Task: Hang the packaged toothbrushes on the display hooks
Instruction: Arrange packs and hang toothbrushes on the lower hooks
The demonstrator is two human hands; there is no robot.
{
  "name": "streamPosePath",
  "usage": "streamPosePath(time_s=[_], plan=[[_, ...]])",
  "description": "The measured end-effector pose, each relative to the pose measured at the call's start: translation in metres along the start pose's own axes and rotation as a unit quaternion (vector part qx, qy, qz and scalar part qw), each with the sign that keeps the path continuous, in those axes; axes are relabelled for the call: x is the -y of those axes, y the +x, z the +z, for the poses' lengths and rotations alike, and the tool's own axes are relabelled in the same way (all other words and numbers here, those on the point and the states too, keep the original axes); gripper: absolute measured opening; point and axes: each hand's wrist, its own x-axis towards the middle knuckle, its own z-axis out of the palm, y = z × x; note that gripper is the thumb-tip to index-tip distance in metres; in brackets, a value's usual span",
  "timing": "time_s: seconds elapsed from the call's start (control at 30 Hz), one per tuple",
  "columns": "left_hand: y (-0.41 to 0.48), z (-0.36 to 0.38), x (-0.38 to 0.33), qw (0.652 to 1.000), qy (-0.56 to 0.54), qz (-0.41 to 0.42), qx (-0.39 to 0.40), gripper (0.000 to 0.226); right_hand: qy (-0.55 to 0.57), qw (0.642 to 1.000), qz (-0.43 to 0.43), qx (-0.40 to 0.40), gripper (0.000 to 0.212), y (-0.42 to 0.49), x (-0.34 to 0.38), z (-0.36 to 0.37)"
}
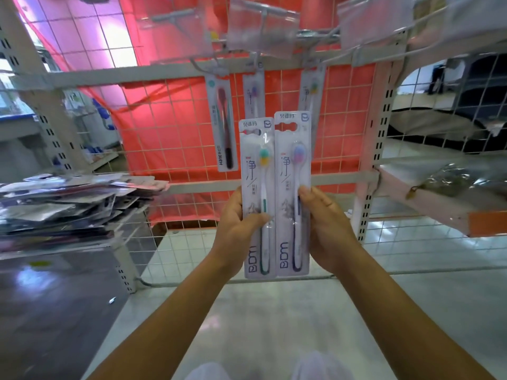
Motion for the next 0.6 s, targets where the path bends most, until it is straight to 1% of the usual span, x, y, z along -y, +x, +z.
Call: streamPosePath(time_s=[0.1,0.2,0.27,0.33,0.47,0.6], plan=[[0.0,-0.005,0.002,1.0,0.001,-0.004,-0.013,0.052,0.01,1.0,0.004,0.004,0.046,0.002,-0.003,0.0],[0.001,-0.008,0.007,0.999,0.018,-0.018,-0.022,0.04,0.019,1.0,0.003,-0.001,0.042,0.005,-0.008,0.0],[0.002,-0.009,0.012,0.999,0.023,-0.033,-0.028,0.036,0.015,1.0,0.005,-0.003,0.042,0.007,-0.011,-0.001],[0.003,-0.009,0.018,0.998,0.028,-0.04,-0.032,0.036,0.008,1.0,0.007,-0.005,0.04,0.009,-0.015,-0.003],[0.004,-0.01,0.027,0.998,0.027,-0.047,-0.039,0.038,0.004,1.0,0.012,-0.017,0.029,0.013,-0.022,-0.007],[0.008,-0.011,0.034,0.996,0.039,-0.064,-0.057,0.035,0.007,0.999,0.02,-0.028,0.029,0.017,-0.028,-0.01]])
